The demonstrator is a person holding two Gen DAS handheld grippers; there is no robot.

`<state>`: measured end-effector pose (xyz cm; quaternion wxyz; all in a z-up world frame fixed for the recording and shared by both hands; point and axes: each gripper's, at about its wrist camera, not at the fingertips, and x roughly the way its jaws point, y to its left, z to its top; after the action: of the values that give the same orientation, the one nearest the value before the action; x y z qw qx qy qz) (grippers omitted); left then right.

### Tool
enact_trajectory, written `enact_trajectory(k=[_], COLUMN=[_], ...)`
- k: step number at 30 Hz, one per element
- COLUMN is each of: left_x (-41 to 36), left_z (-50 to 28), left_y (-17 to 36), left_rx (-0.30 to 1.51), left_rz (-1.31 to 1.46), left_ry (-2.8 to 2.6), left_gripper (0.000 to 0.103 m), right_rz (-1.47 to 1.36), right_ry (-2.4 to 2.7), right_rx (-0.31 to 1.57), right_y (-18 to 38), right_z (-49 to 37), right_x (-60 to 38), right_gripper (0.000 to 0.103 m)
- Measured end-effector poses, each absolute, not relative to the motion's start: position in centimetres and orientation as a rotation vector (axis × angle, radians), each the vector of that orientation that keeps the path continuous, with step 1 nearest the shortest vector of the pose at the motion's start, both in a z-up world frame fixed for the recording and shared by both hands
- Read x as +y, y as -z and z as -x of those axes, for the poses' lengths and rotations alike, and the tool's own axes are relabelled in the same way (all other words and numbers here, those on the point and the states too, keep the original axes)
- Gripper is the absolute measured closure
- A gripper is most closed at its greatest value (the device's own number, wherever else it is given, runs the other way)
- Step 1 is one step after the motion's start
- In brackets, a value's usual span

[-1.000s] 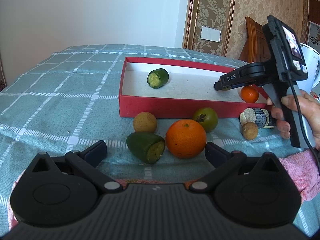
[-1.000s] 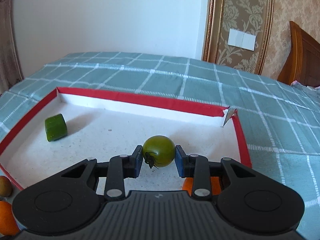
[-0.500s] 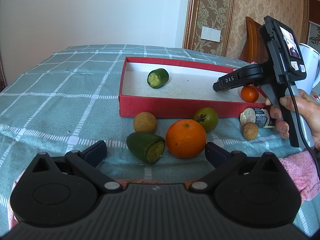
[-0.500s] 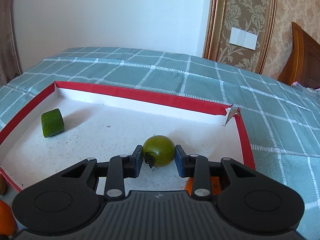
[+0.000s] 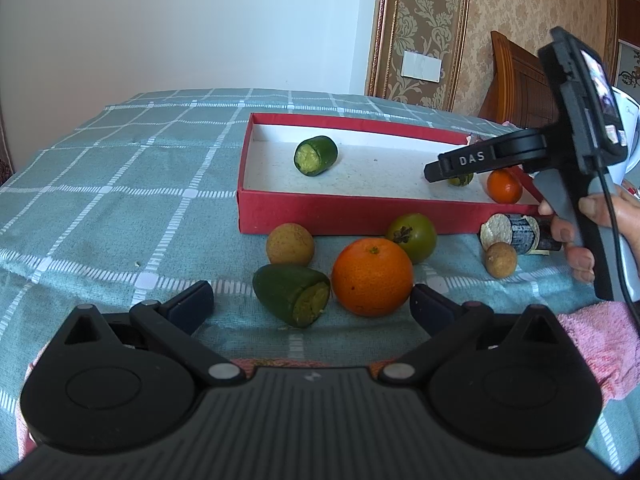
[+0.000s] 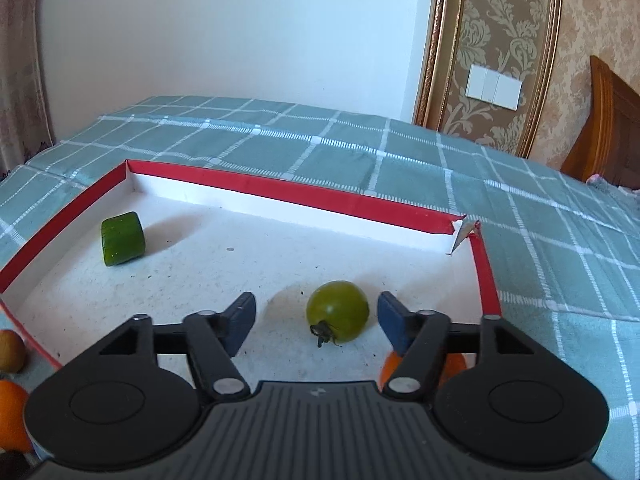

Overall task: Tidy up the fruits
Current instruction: 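Withdraw the open right gripper from the tray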

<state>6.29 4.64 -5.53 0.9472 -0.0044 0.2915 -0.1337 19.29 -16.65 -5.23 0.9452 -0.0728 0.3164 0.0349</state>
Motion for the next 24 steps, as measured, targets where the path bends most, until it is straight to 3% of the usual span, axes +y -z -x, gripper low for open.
enact_trajectory(k=[9,11,24], left_x=[4.9,5.0,3.3], left_z=[-6.2,-6.2,-4.4], left_y=[5.6,5.6,5.3], left_rx=[0.588,0.585,0.512], left_rz=[0.024,0.028,-0.295], left_ry=[0.278,0.282,0.381], left_gripper=[0.0,0.0,0.0], right_rz=[0.095,0.091,0.043], right_ry=[-0.074,-0.059,-0.023], right_rx=[0.54,0.498,0.457], right_y=[3.3,3.3,3.8], right_z=[-14.2,-12.5,-10.3], right_x=[-18.9,-19.8,-21.3], right_gripper=[0.026,0.019,0.018])
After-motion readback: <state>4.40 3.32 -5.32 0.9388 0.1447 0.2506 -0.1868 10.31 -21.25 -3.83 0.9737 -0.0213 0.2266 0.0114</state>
